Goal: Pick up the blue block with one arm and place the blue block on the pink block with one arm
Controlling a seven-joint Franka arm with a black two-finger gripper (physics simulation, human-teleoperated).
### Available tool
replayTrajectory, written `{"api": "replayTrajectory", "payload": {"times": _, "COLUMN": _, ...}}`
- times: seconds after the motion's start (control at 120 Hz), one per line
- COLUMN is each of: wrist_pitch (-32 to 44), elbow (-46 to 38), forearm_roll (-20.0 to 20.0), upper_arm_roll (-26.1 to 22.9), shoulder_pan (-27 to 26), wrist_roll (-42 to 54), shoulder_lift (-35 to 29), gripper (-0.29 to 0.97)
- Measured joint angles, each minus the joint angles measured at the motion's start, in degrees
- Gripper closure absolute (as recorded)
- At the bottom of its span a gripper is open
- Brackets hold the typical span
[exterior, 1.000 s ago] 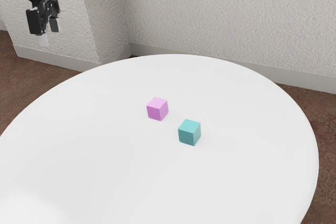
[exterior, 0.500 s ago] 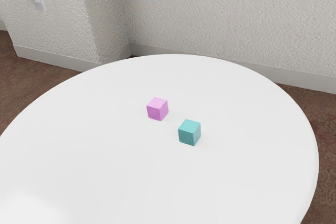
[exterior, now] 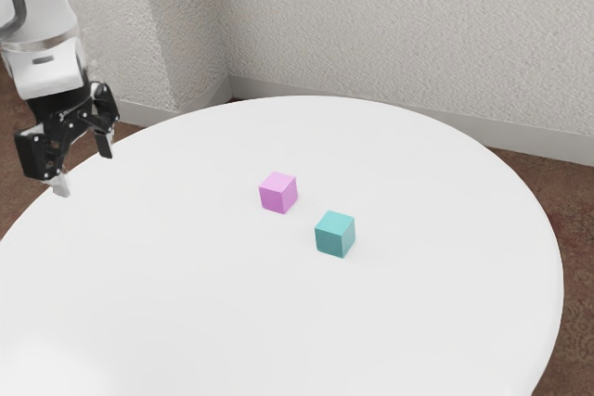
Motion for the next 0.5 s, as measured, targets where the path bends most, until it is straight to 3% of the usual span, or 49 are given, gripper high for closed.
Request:
{"api": "replayTrajectory", "payload": {"times": 0.15, "wrist_pitch": 9.4, "elbow": -15.7, "forearm_roll": 1.5, "upper_arm_roll": 5.6, "shoulder_pan": 0.0, "wrist_roll": 1.3, "shoulder_lift": -1.4, "gripper": 0.00}}
{"api": "replayTrajectory", "payload": {"times": 0.225, "wrist_pitch": 12.9, "elbow": -18.4, "forearm_roll": 3.1, "upper_arm_roll": 6.2, "shoulder_pan": -0.6, "wrist_roll": 2.2, "shoulder_lift": -0.4, "gripper": 0.00}}
{"api": "replayTrajectory", "payload": {"times": 0.317, "wrist_pitch": 15.5, "elbow": -20.2, "forearm_roll": 2.3, "upper_arm_roll": 6.2, "shoulder_pan": -4.4, "wrist_roll": 4.1, "shoulder_lift": 0.0, "gripper": 0.00}}
{"api": "replayTrajectory", "payload": {"times": 0.5, "wrist_pitch": 20.5, "elbow": -20.3, "forearm_roll": 3.6, "upper_arm_roll": 5.8, "shoulder_pan": -5.8, "wrist_roll": 22.9, "shoulder_lift": 0.8, "gripper": 0.00}}
